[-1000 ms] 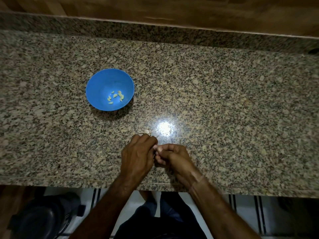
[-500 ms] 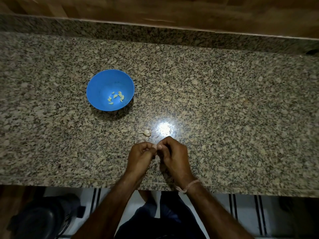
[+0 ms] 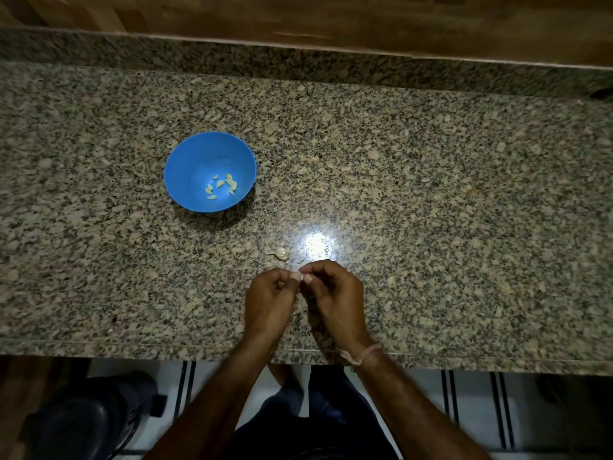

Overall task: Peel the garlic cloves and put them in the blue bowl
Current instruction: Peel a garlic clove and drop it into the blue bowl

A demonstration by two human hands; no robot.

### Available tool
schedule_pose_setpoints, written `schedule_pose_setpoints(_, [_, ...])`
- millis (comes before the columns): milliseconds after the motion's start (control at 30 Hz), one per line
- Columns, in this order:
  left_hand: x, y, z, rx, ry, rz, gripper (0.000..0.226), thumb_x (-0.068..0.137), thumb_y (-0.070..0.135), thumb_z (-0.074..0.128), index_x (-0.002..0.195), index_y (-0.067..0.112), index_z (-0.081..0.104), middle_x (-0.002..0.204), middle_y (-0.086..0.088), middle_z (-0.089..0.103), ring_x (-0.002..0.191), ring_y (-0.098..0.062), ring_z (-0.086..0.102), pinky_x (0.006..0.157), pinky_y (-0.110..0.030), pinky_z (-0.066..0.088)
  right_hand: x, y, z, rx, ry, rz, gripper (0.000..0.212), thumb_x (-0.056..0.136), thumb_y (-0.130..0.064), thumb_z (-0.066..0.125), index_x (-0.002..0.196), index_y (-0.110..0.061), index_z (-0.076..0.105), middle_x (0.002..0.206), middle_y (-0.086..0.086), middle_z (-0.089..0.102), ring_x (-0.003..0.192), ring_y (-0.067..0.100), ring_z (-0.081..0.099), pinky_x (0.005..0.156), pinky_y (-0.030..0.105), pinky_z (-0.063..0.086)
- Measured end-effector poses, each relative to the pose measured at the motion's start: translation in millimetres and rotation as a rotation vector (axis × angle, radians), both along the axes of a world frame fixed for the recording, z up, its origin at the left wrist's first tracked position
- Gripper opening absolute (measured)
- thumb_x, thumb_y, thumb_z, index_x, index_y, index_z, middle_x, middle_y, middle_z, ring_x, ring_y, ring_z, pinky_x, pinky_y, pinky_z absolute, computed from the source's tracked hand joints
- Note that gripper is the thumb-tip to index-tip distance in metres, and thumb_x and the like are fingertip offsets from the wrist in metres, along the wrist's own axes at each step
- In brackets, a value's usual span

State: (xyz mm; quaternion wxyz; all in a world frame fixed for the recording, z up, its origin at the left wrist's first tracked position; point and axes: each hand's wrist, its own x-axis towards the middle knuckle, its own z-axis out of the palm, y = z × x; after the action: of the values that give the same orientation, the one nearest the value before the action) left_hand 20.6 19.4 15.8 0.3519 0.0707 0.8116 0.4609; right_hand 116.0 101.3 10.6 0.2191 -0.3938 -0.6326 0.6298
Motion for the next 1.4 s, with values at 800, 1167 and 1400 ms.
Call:
schedule_pose_setpoints(800, [5.2,0.1,-1.3,0.045,0.141,-0.019,0.015,0.098,0.012,0.066,0.099,0.024,0.075,0.092,0.01,0.076,0.085,-0.009,0.072,0.077,-0.03,0.06,0.4,-0.5,-13.0,-0.317,0.067,-0.183,0.013,0.093,-0.003,0.072,0.097,-0.013,0.079,0.098,0.018,0.077,0.099,0.043,0.073,0.093,0.065,0.058])
schedule_pose_setpoints(1167, [2.4,-5.8,10.0,0.089,0.261,-0.032,0.013,0.096,0.029,0.069,0.083,0.029,0.071,0.074,0.012,0.073,0.072,-0.006,0.069,0.069,-0.036,0.059,0.9,0.9,8.8,-0.45,0.075,-0.055,0.009,0.096,-0.004,0.072,0.102,-0.006,0.077,0.101,0.029,0.074,0.092,0.035,0.072,0.09,0.07,0.057])
schedule_pose_setpoints(1400, [8.2,-4.2,22.0,0.178,-0.26,0.055,0.028,0.103,0.021,0.056,0.078,0.011,0.065,0.058,0.0,0.058,0.053,-0.016,0.05,0.047,-0.024,0.037,2.0,-7.6,23.7,-0.267,0.043,-0.015,0.008,0.097,-0.008,0.072,0.098,0.0,0.071,0.091,0.025,0.073,0.081,0.031,0.07,0.081,0.055,0.061])
